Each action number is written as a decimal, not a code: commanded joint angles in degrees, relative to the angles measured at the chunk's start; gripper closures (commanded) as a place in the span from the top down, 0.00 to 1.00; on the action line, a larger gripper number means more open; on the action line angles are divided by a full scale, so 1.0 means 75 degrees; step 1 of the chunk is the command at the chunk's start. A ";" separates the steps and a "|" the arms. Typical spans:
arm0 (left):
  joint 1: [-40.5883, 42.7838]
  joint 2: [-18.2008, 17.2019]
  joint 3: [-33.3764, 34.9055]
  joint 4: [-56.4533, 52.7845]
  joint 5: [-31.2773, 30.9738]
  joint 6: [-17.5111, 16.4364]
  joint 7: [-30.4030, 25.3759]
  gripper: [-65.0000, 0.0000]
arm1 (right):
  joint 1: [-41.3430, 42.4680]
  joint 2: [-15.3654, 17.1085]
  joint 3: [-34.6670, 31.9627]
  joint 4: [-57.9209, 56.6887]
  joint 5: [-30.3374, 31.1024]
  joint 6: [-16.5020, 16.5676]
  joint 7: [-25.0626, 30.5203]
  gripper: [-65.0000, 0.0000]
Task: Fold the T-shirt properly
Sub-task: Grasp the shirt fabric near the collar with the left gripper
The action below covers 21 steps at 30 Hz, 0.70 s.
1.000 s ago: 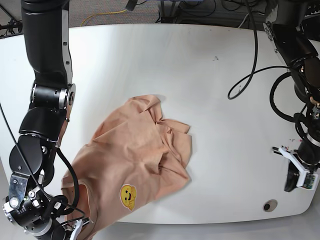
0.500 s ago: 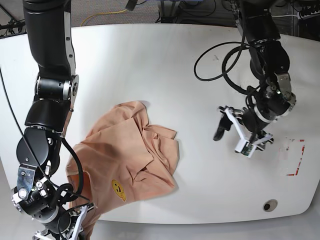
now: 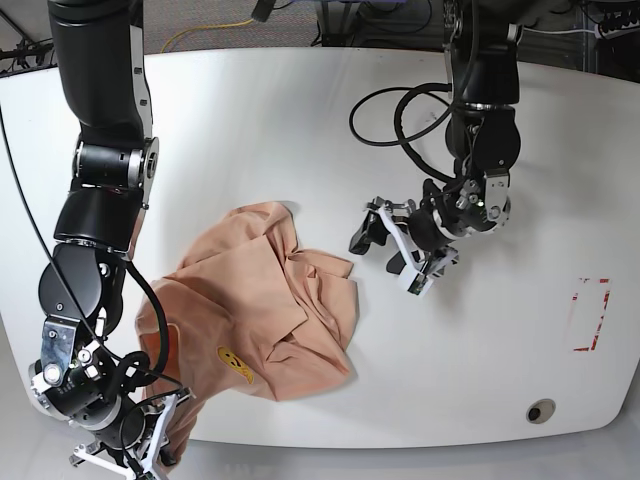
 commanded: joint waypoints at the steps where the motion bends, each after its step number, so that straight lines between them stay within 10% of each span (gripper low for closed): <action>1: -0.0398 0.0201 0.0015 -0.0586 -0.0121 0.0026 -0.0514 0.67 | 0.0254 0.0053 0.0034 0.0138 0.0027 -0.0034 0.0187 0.00; 21: -0.2602 0.1079 0.0027 -0.6153 -0.0097 0.0038 -0.3069 0.61 | 0.0230 0.0053 0.0034 0.0103 -0.0020 -0.0034 0.0198 0.00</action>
